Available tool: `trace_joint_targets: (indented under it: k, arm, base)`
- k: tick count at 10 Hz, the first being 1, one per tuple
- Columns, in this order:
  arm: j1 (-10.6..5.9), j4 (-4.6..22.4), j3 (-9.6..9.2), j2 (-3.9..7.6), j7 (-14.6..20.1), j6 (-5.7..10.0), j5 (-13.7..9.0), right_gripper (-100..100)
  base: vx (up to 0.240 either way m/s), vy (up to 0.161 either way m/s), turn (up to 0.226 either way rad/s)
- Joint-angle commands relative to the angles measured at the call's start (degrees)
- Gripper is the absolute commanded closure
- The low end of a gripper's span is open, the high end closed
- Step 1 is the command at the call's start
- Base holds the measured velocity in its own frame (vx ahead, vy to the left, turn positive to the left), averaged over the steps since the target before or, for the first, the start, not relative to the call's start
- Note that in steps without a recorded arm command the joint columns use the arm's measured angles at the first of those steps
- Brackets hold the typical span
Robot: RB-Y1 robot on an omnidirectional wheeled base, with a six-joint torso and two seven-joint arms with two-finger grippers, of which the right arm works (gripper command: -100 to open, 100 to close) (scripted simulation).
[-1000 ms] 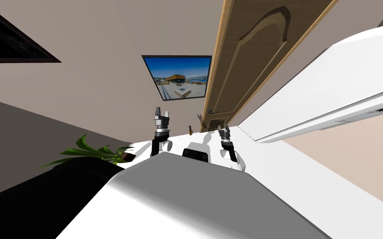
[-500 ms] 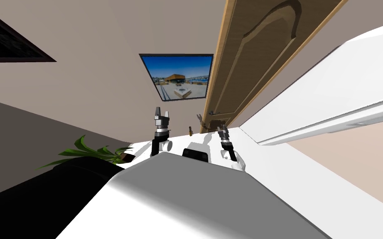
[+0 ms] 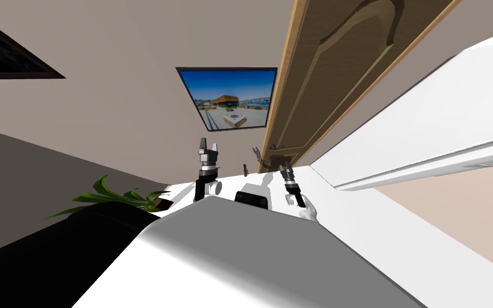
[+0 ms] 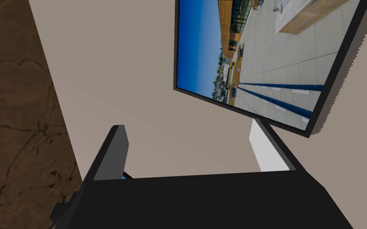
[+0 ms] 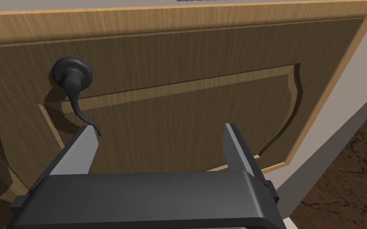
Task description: Pull the door open
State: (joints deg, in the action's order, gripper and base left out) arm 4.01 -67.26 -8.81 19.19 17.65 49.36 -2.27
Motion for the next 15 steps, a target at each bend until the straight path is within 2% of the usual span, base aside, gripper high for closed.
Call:
trace_joint_targets:
  k: [1, 2, 3, 11, 15]
  arm:
    - [-0.86, 2.57, -0.49, 0.98, 0.64, 0.43, 0.07, -100]
    - [-1.58, 4.11, -0.82, 1.57, 1.03, 0.87, 0.13, -100]
    - [-1.58, 4.55, -0.82, 1.57, 1.03, 0.87, 0.13, -100]
    - [-6.75, 18.91, -3.23, 5.84, 3.83, 4.11, 0.54, -100]
    - [-8.9, 24.86, -4.23, 7.6, 4.99, 5.45, 0.72, -100]
  base:
    - [0.08, -0.005, 0.047]
    - [0.096, -0.013, 0.044]
    - [0.066, -0.012, 0.014]
    - [0.091, -0.005, 0.033]
    - [0.091, -0.015, 0.031]
